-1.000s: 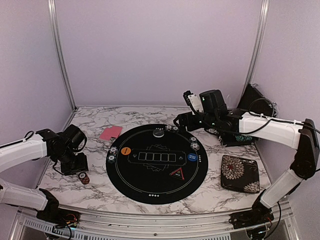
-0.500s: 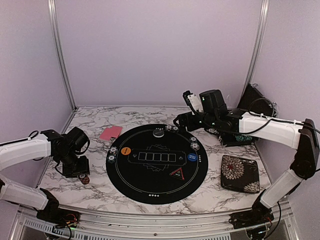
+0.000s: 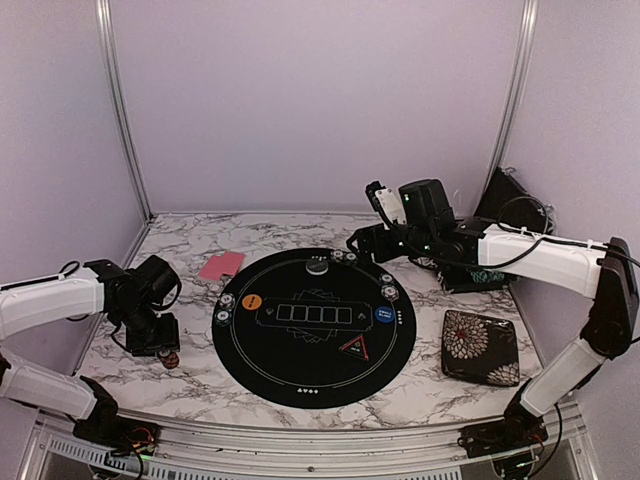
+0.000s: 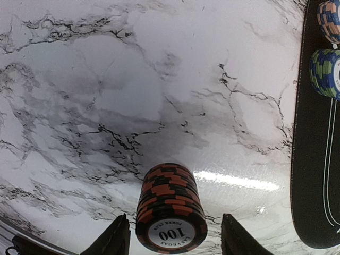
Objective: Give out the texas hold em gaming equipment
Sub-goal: Pick up the pile of poker chips from the pile of poker chips, then place the poker chips pile on the poker table mat.
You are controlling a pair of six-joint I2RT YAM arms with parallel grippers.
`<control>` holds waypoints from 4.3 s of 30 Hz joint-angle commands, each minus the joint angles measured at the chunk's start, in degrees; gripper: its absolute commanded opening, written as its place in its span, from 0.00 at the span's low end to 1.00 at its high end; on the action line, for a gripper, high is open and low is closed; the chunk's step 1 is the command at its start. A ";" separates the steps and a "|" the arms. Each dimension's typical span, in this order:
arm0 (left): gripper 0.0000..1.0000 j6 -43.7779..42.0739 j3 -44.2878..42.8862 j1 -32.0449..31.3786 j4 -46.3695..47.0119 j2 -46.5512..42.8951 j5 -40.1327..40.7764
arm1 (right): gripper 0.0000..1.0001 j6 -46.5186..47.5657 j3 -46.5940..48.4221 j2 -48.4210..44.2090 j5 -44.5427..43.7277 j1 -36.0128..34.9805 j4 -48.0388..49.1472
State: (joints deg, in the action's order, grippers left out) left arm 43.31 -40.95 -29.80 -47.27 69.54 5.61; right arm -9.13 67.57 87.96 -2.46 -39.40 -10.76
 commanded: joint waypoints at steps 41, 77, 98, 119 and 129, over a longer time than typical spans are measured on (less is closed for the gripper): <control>0.48 1.01 0.43 -1.84 -1.51 3.01 2.38 | 0.87 1.48 2.43 0.37 0.23 -0.31 0.03; 0.42 1.38 0.04 -2.19 -2.63 0.52 3.18 | 0.87 1.62 3.42 0.98 0.97 -0.33 -0.84; 0.41 0.43 -2.22 -2.28 -3.44 1.13 3.17 | 0.88 1.57 3.68 1.33 1.00 -0.32 -1.09; 0.41 -0.78 -7.10 -3.96 -3.95 4.42 2.83 | 0.87 1.04 3.43 1.10 1.07 -0.27 -1.36; 0.41 -0.34 -13.52 -7.81 -3.89 11.04 3.18 | 0.88 -0.47 2.42 -0.16 0.16 -0.31 -1.67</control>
State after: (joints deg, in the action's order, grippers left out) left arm 43.05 -51.16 -35.97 -49.67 78.04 8.01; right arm -8.29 68.66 88.84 -1.65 -39.40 -11.42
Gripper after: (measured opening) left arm 0.421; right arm 0.875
